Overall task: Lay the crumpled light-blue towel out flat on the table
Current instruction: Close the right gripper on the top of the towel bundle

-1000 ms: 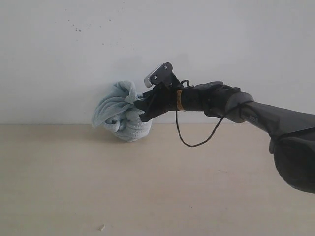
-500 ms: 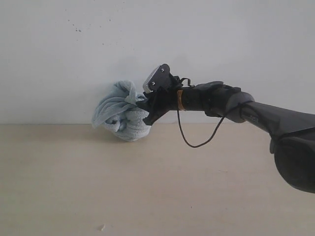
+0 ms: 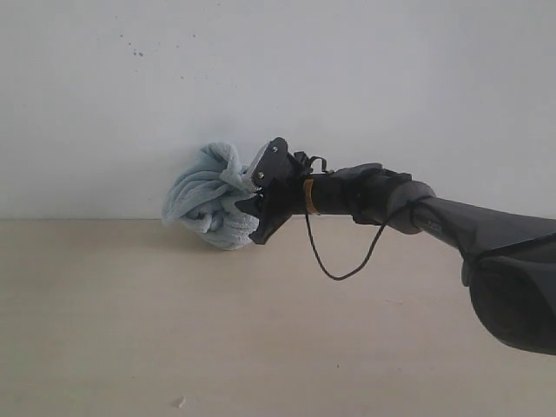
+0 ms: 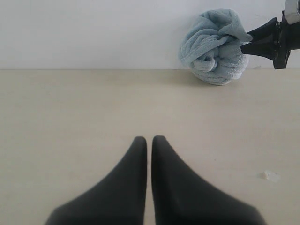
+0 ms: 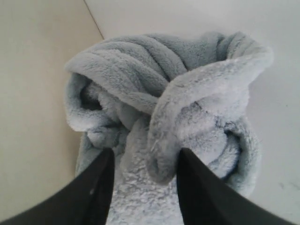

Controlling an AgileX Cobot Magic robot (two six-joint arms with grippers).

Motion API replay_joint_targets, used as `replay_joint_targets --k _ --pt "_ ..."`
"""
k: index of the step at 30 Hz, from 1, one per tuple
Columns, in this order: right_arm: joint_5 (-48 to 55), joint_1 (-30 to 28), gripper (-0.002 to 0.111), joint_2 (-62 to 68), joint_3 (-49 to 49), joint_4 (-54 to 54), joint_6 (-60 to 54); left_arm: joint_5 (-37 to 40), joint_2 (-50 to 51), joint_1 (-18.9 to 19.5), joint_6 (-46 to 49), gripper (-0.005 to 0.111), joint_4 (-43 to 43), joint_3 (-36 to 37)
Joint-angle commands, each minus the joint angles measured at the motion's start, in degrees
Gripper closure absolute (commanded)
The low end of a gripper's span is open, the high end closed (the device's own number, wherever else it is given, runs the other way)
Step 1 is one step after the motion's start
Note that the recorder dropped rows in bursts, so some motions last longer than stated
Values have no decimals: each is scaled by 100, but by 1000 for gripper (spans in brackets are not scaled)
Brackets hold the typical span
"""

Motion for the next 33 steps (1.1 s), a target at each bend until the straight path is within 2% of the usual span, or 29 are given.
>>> replay_joint_targets --k 1,18,20,24,25,29,33 --pt "118 -2 66 -40 -15 27 -113 -7 -5 -37 0 103 -22 -3" --pt "307 45 67 -40 -15 417 -1160 -7 -5 -37 0 103 -22 -3" --pt "240 45 74 -40 -15 452 -1286 -7 -5 -37 0 103 -22 -3" --pt "215 45 100 -40 -15 529 -1399 -7 -5 -37 0 103 -22 -3" --pt "205 45 103 -40 -15 527 -1402 -7 -5 -37 0 103 -22 -3" --pt "205 45 107 -40 -15 527 -1374 -7 -5 -37 0 103 -22 -3" --pt "252 -13 107 -50 -15 393 -768 -7 -5 -37 0 103 -22 -3"
